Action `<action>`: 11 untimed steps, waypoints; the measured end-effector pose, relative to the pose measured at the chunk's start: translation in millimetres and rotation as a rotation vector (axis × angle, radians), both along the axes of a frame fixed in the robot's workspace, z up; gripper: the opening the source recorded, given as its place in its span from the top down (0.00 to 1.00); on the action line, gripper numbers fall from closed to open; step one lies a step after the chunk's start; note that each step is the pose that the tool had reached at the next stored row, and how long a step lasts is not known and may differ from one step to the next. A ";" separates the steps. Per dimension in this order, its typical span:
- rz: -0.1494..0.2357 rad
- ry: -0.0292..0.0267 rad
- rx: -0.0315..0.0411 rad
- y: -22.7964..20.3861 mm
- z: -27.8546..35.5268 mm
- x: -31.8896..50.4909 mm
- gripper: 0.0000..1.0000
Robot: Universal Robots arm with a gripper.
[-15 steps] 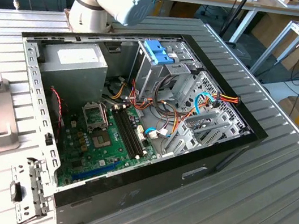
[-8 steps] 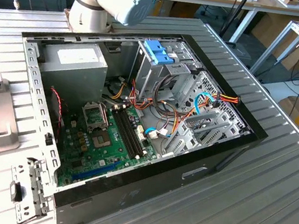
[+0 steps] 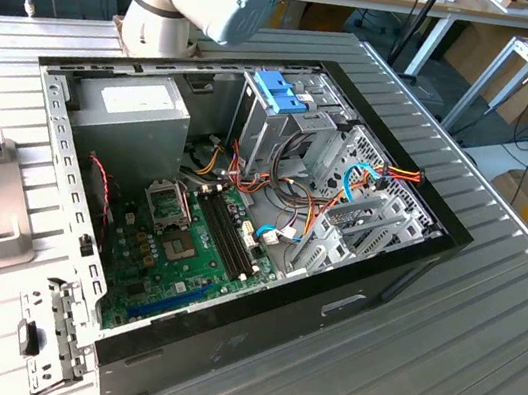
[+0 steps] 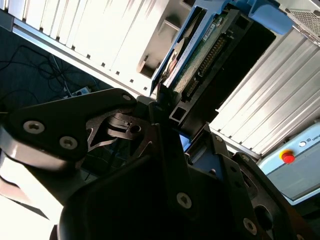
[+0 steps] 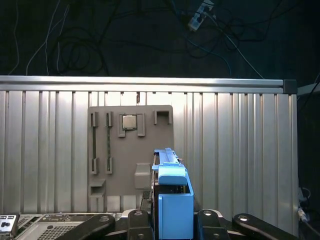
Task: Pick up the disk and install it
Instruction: 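Pick up the disk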
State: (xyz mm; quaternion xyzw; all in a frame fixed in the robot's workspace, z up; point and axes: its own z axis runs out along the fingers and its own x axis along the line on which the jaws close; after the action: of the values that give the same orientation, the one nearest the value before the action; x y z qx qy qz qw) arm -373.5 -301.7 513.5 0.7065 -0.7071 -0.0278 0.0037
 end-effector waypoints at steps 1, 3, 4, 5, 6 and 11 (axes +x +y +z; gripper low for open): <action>0.000 0.0000 0.0000 0.0 0.0 1.0 0.64; 0.000 0.0001 0.0000 0.0 0.0 2.4 0.64; 0.000 0.0000 0.0000 0.0 0.0 3.1 0.64; 0.000 0.0000 0.0000 0.0 0.0 4.2 0.64; 0.000 0.0001 0.0000 0.0 0.0 4.8 0.64; 0.000 0.0001 0.0000 0.0 0.0 8.5 0.64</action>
State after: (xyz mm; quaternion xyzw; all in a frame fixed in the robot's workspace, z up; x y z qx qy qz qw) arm -365.0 -301.8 513.5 0.7066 -0.7071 -0.0278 0.0037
